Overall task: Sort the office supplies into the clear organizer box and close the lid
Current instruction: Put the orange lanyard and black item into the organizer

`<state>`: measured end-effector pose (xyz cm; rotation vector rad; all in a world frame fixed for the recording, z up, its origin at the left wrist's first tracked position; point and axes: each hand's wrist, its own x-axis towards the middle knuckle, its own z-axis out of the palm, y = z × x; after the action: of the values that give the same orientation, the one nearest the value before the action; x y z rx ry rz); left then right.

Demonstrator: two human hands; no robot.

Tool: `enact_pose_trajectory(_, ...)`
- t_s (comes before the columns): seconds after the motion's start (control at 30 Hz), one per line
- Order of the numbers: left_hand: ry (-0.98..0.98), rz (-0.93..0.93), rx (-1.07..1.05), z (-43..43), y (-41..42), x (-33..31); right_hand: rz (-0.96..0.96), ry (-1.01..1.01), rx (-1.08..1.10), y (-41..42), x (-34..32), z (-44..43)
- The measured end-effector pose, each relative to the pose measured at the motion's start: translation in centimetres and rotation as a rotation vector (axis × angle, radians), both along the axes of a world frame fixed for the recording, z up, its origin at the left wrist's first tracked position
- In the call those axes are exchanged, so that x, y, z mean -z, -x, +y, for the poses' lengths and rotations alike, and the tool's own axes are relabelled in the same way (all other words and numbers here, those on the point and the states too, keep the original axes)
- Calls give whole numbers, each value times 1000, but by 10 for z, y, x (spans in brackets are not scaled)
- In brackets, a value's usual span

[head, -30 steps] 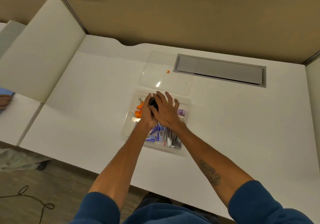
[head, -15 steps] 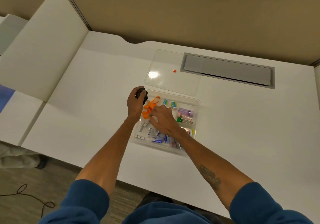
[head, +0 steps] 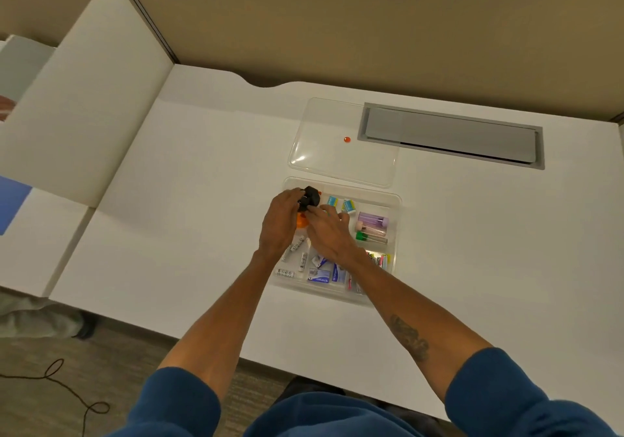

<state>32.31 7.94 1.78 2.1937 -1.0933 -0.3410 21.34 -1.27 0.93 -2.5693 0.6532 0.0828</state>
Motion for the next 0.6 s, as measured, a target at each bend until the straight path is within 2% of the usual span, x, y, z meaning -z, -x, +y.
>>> enact_pose_trajectory(0.13, -214, -106, 188, 8, 4, 19, -187, -165, 154, 0, 1, -2)
enact_pose_trajectory(0.2, -322, -100, 189, 8, 13, 20, -254, -182, 268, 4, 0, -5)
enact_pose_trajectory(0.27, -398, -84, 165, 6, 18, 21, -261, -180, 328, 8, -2, -7)
enact_pose_trajectory(0.43, -662, -147, 144, -10, 21, 26, -218, -194, 295, 15, -3, -11)
enact_pose_trajectory(0.53, -738, -199, 175, -13, 21, 26, -201, -198, 302, 19, -3, -12)
enact_pose_trajectory(0.6, -733, -141, 182, -18, 15, 24, -203, -194, 307, 22, -2, -15)
